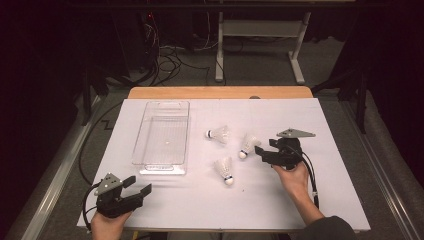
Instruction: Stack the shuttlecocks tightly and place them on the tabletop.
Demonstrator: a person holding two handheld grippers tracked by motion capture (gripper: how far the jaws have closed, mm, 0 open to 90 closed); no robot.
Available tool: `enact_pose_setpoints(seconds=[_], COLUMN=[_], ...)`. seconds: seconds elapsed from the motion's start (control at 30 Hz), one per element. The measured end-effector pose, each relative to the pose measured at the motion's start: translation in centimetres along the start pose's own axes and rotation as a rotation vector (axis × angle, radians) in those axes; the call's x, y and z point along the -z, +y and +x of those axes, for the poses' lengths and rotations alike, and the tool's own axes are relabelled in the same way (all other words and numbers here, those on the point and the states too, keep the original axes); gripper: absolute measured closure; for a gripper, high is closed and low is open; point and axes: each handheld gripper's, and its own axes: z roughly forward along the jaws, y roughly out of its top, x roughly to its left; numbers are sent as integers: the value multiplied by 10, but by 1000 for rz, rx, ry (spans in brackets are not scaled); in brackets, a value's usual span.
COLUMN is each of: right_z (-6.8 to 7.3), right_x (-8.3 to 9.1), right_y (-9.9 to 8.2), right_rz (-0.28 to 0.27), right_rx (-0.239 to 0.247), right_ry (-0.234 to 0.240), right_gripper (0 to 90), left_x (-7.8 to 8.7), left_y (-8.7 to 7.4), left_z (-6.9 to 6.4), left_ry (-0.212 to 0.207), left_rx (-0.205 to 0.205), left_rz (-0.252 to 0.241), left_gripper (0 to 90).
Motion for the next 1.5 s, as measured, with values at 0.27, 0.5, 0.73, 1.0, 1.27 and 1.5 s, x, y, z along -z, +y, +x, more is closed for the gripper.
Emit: enact_pose_setpoints(seconds=[0.27, 0.5, 0.73, 1.0, 1.27, 1.5], right_z=[0, -1, -1, -3, 0, 3], right_x=[-4, -10, -16, -24, -35, -44], right_y=[14, 23, 32, 40, 49, 53], right_rz=[40, 69, 107, 156, 210, 264], right_rx=[3, 2, 8, 0, 15, 50], right_ry=[13, 3, 0, 14, 2, -10], right_gripper=[391, 424, 440, 452, 468, 484], left_x=[0, 0, -1, -1, -1, -1], left_y=[0, 0, 0, 0, 0, 0], left_z=[0, 0, 0, 0, 0, 0], left_ry=[-2, -2, -3, -2, -4, -3], left_rx=[-5, -8, -8, -9, -10, -9], left_rz=[0, 5, 5, 5, 6, 7], left_gripper=[312, 312, 312, 312, 312, 310])
